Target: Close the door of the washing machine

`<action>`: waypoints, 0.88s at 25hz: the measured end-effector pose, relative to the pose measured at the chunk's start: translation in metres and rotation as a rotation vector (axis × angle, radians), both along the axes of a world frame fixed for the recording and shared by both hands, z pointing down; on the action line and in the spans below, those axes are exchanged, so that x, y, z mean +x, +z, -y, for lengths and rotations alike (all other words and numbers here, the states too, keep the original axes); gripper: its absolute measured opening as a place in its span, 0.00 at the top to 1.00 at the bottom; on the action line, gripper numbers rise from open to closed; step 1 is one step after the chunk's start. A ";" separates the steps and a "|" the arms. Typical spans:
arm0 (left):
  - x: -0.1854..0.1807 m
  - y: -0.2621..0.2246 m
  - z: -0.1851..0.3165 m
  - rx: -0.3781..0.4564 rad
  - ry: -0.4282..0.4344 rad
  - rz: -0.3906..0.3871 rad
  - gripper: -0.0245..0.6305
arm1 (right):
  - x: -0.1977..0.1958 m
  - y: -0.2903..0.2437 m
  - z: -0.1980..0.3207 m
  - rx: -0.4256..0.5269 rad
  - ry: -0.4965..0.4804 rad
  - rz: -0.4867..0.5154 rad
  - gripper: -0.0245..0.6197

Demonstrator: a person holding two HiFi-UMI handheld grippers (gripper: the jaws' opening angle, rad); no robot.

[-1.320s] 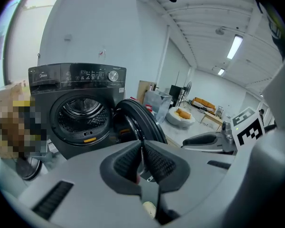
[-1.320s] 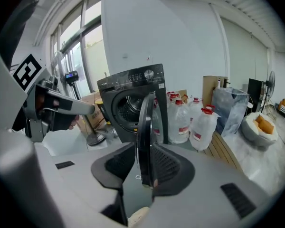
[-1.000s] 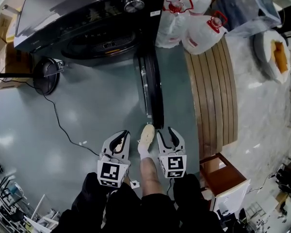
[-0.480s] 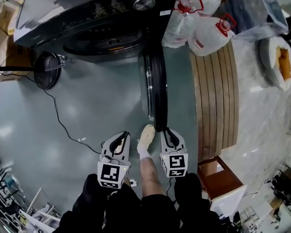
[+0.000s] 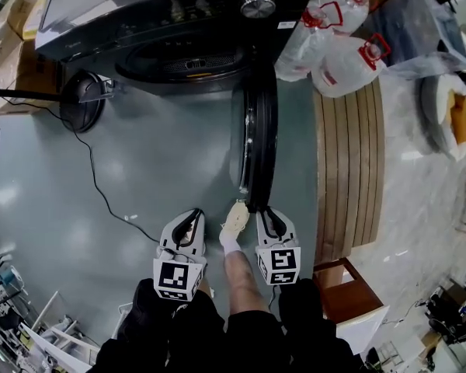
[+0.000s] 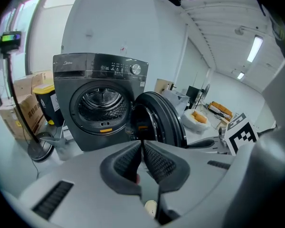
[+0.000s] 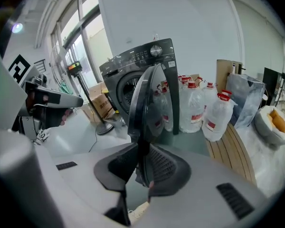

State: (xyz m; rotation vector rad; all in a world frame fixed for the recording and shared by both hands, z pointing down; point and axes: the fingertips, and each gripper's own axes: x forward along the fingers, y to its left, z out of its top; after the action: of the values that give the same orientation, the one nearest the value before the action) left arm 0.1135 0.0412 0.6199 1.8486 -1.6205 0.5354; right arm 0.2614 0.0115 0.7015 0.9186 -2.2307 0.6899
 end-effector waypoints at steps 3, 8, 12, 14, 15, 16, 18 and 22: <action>-0.012 -0.007 -0.005 0.008 -0.023 0.006 0.91 | -0.010 0.001 -0.003 -0.007 -0.017 0.003 0.82; -0.044 -0.016 -0.015 0.029 -0.058 0.023 0.91 | -0.035 0.001 -0.012 -0.013 -0.029 0.004 0.82; -0.068 -0.018 -0.023 0.034 -0.068 0.018 0.91 | -0.056 -0.002 -0.020 -0.015 -0.021 0.003 0.81; -0.080 -0.013 -0.026 0.032 -0.063 0.017 0.91 | -0.068 -0.001 -0.022 -0.016 -0.012 0.004 0.81; -0.087 -0.011 -0.026 0.032 -0.060 0.017 0.91 | -0.074 -0.001 -0.023 -0.015 -0.007 0.005 0.81; -0.093 -0.008 -0.026 0.033 -0.058 0.016 0.91 | -0.080 0.000 -0.023 -0.014 -0.003 0.004 0.81; -0.106 -0.006 -0.026 0.036 -0.056 0.012 0.91 | -0.092 0.001 -0.025 -0.014 0.003 0.003 0.80; -0.132 -0.004 -0.027 0.029 -0.041 0.008 0.91 | -0.116 0.000 -0.028 -0.020 0.028 0.006 0.80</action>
State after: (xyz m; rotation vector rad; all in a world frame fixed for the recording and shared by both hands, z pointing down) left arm -0.0189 0.0682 0.6158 1.8327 -1.6756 0.5045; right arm 0.1450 0.0394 0.7019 0.9405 -2.2164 0.7267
